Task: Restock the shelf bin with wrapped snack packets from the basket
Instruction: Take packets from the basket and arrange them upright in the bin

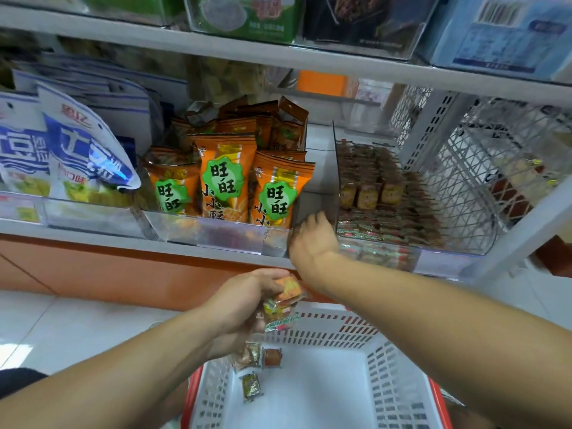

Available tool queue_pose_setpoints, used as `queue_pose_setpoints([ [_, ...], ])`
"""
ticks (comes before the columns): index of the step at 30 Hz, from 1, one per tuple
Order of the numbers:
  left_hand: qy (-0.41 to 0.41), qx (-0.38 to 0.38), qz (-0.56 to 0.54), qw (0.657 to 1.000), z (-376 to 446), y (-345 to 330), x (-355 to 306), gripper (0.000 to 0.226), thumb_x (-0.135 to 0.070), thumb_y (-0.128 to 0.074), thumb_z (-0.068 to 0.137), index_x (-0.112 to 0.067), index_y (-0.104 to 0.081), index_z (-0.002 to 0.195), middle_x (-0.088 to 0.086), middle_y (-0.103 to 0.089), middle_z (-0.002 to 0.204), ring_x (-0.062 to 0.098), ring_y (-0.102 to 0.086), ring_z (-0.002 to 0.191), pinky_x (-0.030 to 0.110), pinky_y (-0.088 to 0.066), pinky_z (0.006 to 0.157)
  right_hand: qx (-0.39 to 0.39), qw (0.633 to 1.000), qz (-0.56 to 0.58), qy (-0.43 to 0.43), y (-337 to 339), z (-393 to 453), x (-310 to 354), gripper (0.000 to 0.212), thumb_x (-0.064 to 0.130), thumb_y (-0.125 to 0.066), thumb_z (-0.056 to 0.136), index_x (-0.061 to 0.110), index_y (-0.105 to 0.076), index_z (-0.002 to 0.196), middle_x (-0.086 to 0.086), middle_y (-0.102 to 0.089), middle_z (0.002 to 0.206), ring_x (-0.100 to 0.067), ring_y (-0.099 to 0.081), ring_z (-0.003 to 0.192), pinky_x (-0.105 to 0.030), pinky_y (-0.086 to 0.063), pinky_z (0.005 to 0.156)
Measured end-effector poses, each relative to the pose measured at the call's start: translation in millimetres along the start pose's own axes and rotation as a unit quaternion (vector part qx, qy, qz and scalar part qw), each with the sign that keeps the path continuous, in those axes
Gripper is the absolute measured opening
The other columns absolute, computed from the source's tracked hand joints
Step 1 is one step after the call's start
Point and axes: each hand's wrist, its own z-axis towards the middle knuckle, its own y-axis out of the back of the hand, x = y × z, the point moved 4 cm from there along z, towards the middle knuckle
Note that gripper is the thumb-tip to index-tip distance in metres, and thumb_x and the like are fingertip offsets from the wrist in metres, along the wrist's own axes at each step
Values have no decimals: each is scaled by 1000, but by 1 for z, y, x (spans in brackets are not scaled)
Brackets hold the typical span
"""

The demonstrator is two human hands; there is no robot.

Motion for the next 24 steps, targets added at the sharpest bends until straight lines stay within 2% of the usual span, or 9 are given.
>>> queue_pose_setpoints([
  [3,-21,-18,34,999,-7,-1,0,31,-2,-60,96,-20,-69,119,16,-79,102,34,-69,93,46,-43,77,-21,999,-31,2,14,-24,-1,53,33,-33,106,6,-38,151,-20,-44,150,-39,-36,137,-55,-17,120],
  [6,-44,-16,42,998,-16,-8,0,36,-9,-75,88,-21,-66,122,8,-80,99,22,-75,83,35,-50,75,-78,996,-35,28,33,-66,-6,46,28,-36,105,4,-48,142,-22,-52,132,-39,-42,124,-58,-13,122],
  [9,-67,2,41,997,-22,-16,-3,45,-13,-82,76,-12,-69,120,11,-80,99,21,-77,83,33,-56,72,-190,977,85,52,43,-115,-23,37,16,-35,97,5,-53,129,-15,-52,110,-35,-46,104,-53,-33,110],
  [11,-69,32,35,996,-24,-22,-6,41,-18,-81,74,-7,-74,113,17,-78,103,31,-75,95,41,-57,84,-208,937,266,89,42,-139,-44,39,14,-50,90,19,-43,128,-5,-50,111,-28,-47,100,-40,-42,84],
  [14,-62,84,36,994,-28,-34,-13,20,-18,-69,88,-10,-79,104,14,-77,102,22,-69,86,37,-47,77,-173,842,493,135,27,-155,-68,38,32,-66,93,38,-35,114,13,-53,107,-14,-51,97,-37,-46,77],
  [16,-41,97,27,994,-28,-40,-16,18,-19,-69,81,-15,-83,92,8,-77,92,14,-69,75,32,-44,69,-212,811,526,146,11,-157,-72,24,38,-61,97,38,-43,113,19,-50,105,-6,-49,96,-33,-45,81],
  [18,-7,106,1,994,-29,-45,-18,24,-18,-69,71,-13,-83,89,9,-76,88,13,-70,67,27,-47,59,-223,782,558,167,-4,-159,-69,30,40,-61,97,39,-46,122,22,-46,114,0,-49,105,-27,-44,90],
  [21,21,114,-41,992,-28,-53,-20,29,-16,-62,80,-5,-79,101,13,-74,85,15,-69,62,23,-48,46,-245,765,565,189,-22,-154,-68,52,27,-72,90,36,-46,134,16,-46,129,-4,-50,121,-25,-43,100],
  [24,24,137,-48,989,-27,-62,-24,42,-27,-50,97,1,-70,123,18,-74,98,20,-68,69,28,-49,57,-278,735,603,138,-34,-147,-81,47,10,-71,86,33,-60,125,21,-51,125,-4,-54,120,-25,-45,98],
])
